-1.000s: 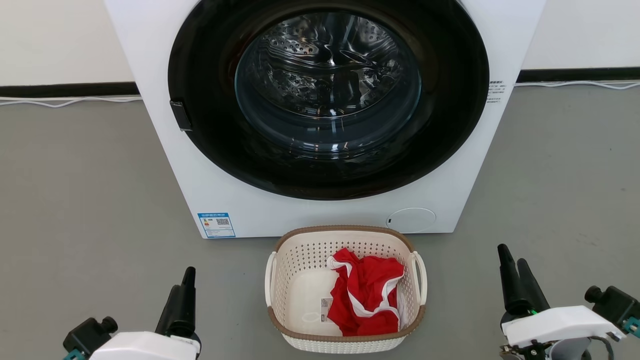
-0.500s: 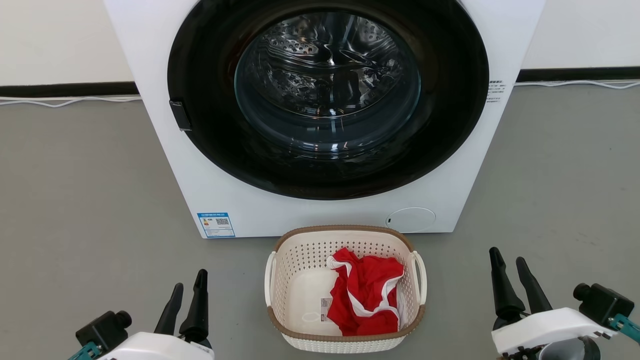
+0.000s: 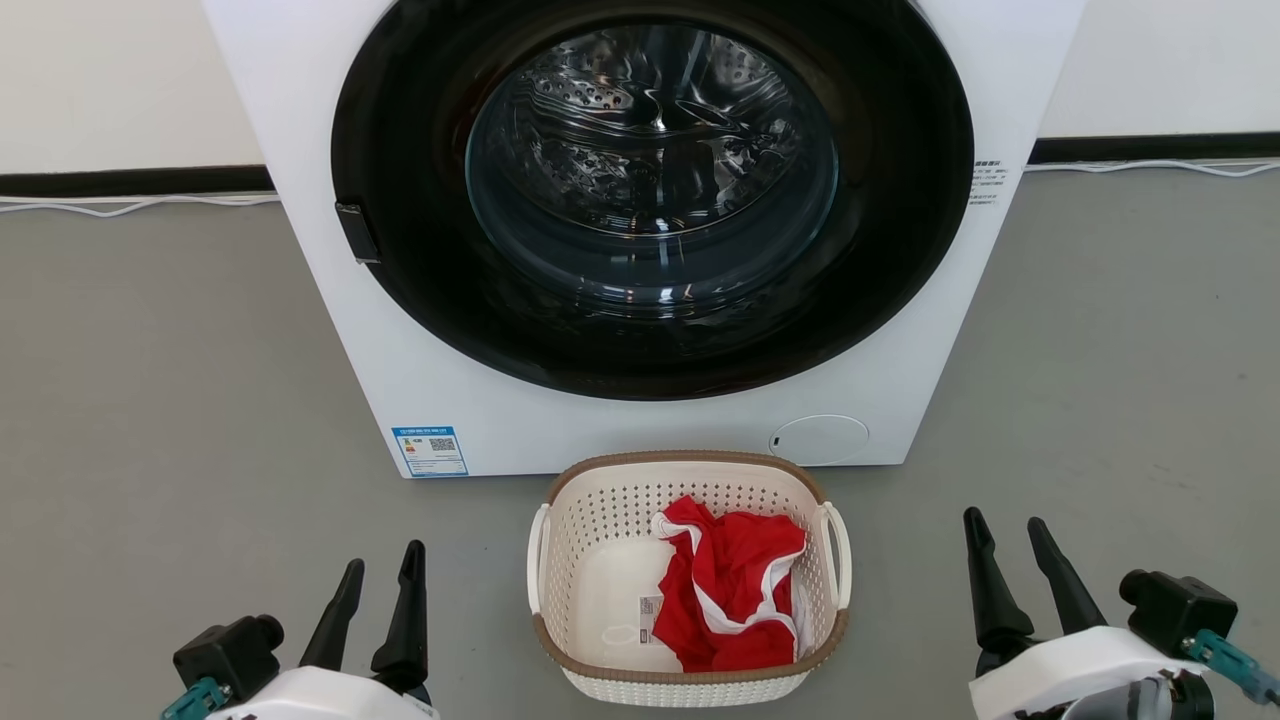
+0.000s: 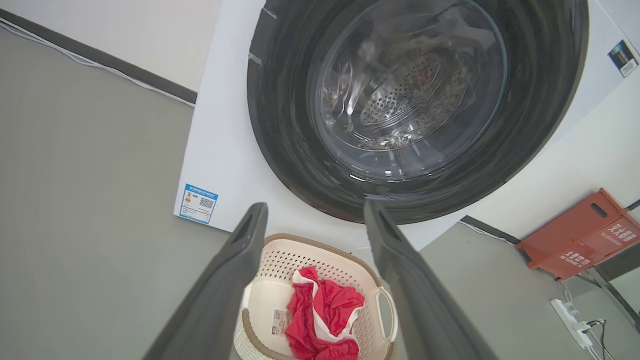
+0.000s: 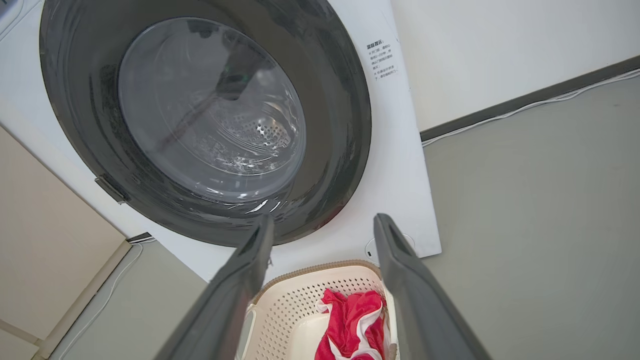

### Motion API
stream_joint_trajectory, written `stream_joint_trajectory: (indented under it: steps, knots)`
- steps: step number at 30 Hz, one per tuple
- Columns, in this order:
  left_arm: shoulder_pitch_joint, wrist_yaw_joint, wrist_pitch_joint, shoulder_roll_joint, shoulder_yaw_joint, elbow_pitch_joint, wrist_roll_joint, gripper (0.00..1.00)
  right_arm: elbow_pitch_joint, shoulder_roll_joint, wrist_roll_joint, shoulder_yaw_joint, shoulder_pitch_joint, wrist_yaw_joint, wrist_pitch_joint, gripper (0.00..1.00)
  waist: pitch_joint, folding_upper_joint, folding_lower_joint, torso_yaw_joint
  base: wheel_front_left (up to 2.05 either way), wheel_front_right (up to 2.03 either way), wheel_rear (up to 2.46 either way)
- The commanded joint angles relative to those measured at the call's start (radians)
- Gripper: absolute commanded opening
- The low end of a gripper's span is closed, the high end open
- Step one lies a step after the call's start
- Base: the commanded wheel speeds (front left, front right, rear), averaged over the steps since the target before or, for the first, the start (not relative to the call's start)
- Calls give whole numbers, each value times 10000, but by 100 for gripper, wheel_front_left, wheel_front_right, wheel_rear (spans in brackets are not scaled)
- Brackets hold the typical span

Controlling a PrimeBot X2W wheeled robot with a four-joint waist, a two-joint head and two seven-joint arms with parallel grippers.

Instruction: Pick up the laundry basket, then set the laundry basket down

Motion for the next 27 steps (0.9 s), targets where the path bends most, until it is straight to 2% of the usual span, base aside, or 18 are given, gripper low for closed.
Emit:
stream_joint_trajectory:
  steps: [1,27]
  knots:
    - [-110,65,-173,107,192,-332,475,100,-193,-123,-514,215,-189,53,-228,100,6,0,-1,-3,0,0,0]
    - [-46,66,-907,146,338,-413,3480,100,60,0,-3624,157,-116,69,-962,100,102,0,-1,-79,0,0,0]
